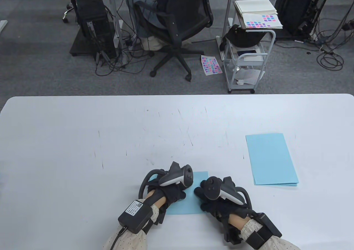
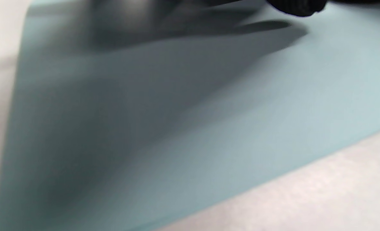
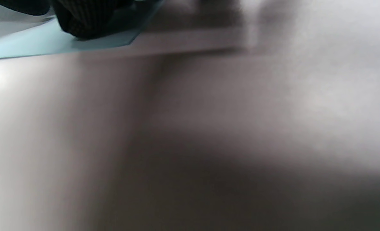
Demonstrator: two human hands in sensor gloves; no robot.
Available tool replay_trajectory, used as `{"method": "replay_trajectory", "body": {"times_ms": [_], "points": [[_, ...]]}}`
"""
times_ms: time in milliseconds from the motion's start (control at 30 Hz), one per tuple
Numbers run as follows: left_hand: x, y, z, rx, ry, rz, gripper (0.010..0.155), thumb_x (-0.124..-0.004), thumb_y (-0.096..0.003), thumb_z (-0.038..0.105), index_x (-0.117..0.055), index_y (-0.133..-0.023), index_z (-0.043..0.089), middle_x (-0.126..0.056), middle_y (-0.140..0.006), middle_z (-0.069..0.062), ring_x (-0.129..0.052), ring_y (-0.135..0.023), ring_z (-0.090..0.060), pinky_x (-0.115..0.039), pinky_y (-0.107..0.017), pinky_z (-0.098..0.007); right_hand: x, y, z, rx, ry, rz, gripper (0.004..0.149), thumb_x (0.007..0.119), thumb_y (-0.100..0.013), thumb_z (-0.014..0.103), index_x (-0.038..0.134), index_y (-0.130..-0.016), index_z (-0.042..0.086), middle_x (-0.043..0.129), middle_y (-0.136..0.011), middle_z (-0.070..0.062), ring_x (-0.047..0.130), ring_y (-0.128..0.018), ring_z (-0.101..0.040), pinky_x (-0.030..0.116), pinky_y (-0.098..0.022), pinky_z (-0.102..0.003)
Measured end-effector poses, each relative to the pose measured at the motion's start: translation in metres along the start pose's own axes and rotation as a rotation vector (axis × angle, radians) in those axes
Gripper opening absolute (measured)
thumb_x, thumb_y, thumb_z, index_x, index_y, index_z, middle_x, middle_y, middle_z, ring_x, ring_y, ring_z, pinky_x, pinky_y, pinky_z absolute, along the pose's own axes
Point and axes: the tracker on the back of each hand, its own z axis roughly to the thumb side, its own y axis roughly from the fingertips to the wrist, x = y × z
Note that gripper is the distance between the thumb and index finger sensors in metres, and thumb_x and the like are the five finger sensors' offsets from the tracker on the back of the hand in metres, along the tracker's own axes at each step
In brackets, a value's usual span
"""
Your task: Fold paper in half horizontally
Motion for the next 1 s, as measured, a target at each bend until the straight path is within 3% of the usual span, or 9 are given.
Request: {"method": "replay_trajectory", "body": {"times_ms": [1000], "points": [[-0.011, 0.01, -0.045, 0.088, 0.046, -0.003, 0.063, -0.067, -0.0405, 0.055, -0.035, -0.094, 0.066, -0.025, -0.11, 0.042, -0.024, -0.115, 0.0, -0.033, -0.09, -0.047, 0.0, 0.0, 0.0, 0.005, 0.004, 0.001, 0.063, 0.068, -0.048, 0.045, 0.036, -0.102, 0.049, 0.02, -0.116, 0.022, 0.008, -0.108, -0.03, 0.007, -0.072, -0.064]]}}
